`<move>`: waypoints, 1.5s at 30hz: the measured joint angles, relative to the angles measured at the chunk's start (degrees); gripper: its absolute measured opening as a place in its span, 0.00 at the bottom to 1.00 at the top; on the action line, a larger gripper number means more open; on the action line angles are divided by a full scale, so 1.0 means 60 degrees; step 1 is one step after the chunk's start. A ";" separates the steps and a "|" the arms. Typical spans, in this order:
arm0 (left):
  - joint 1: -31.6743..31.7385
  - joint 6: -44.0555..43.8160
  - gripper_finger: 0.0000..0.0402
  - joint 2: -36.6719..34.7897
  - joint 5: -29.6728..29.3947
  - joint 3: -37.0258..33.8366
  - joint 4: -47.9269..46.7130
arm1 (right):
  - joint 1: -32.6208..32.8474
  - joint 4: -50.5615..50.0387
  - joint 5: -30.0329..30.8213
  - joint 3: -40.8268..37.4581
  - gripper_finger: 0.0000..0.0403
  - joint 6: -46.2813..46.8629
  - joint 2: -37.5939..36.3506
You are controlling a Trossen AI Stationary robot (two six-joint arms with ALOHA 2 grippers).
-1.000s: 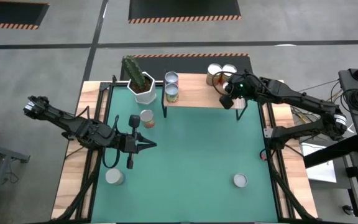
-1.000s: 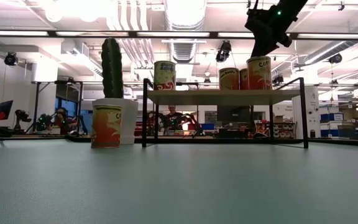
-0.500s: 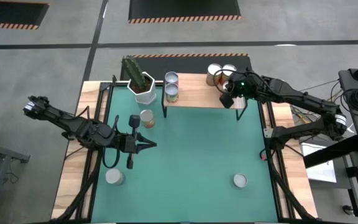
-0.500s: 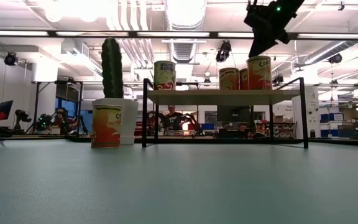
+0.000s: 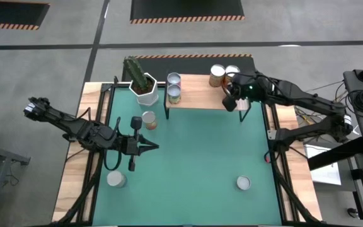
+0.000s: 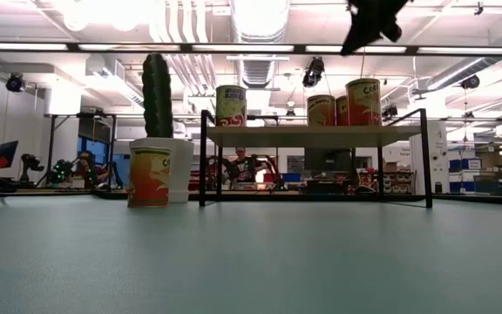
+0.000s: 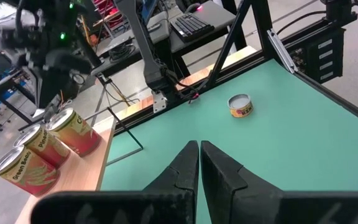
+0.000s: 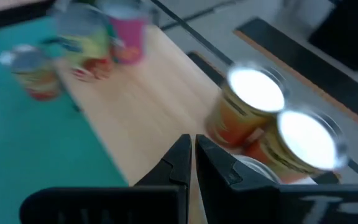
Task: Pick and place cans onto a shelf
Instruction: Put the canned corn on the shelf
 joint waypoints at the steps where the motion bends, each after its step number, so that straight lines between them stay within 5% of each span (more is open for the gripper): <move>1: 0.0000 0.0000 0.00 0.0000 0.0000 0.0000 0.0000 | 0.0213 0.0022 0.0003 0.0099 0.03 -0.0008 -0.0023; 19: 0.0000 -0.0279 0.00 0.0000 -0.0004 0.0003 0.0007 | 0.4320 0.2580 0.2836 -0.1480 0.03 -0.1298 -0.1153; 27: 0.0000 -0.0597 0.00 0.0004 -0.0004 0.0003 0.0036 | 0.4844 0.4902 0.2786 -0.3468 0.03 -0.2294 -0.2530; 35: 0.0000 -0.1715 0.00 0.0350 -0.0015 0.0003 -0.0002 | 0.4846 0.7222 0.1660 -0.5362 0.03 -0.3570 -0.3912; 38: 0.0000 -0.2277 0.00 0.0592 -0.0766 0.0003 0.0010 | 0.4843 0.7860 0.1662 -0.5841 0.03 -0.3894 -0.4235; 42: 0.0162 -0.3310 0.00 0.0849 -0.3068 0.0003 -0.0321 | 0.4843 0.8103 0.1164 -0.6255 0.03 -0.4090 -0.4452; 45: 0.0765 -0.4018 0.00 0.0867 -0.2582 0.0203 -0.1300 | 0.4843 0.8381 0.0943 -0.6299 0.03 -0.4381 -0.4455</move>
